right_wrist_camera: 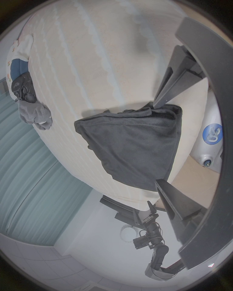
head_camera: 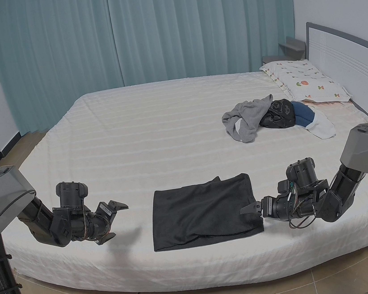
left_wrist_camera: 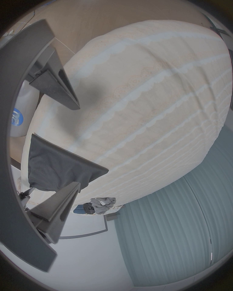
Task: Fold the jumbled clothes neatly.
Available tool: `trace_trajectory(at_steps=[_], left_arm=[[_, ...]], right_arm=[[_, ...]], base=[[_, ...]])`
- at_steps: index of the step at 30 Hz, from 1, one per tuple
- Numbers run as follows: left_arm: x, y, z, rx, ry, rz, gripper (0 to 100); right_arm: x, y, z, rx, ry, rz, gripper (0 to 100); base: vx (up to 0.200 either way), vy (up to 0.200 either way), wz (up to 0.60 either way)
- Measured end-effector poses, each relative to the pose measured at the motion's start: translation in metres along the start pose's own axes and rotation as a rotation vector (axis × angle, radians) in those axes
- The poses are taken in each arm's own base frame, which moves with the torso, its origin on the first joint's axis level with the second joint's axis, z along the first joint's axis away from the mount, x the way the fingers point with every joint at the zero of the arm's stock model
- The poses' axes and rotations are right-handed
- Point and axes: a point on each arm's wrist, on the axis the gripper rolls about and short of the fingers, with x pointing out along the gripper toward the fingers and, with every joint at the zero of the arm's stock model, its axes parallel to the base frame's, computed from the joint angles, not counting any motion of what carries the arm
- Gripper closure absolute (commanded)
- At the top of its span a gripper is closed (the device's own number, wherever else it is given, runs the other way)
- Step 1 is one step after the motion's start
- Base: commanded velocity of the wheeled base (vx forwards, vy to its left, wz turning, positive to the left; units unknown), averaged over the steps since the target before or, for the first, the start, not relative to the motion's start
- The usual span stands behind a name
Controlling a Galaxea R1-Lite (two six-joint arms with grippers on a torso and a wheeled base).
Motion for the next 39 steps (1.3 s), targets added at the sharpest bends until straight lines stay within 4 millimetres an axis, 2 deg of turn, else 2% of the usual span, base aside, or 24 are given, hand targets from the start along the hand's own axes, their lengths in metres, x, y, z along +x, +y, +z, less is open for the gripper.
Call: trace_trajectory(at_steps=[9,21,22,33,39], left_arm=[[0.000,0.000,0.000,0.002,0.000,0.000,0],[0.000,0.000,0.000,0.002,0.000,0.000,0],[0.000,0.000,0.000,0.002,0.000,0.000,0],[0.000,0.000,0.000,0.002,0.000,0.000,0],[0.000,0.000,0.000,0.001,0.000,0.001,0]], right_arm=[[0.008,-0.004,0.009,0.052,-0.042,0.015,0],[0.019,-0.015,0.008,0.066,-0.029,0.007,0],[0.020,-0.015,0.009,0.068,-0.029,0.006,100],[0.023,-0.020,0.005,0.076,-0.021,-0.021,100],[0.014,-0.017,0.006,0.073,-0.025,-0.023,100]], base=[[0.000,0.000,0.00],[0.000,0.000,0.00],[0.000,0.000,0.00],[0.000,0.000,0.00],[0.000,0.000,0.00]])
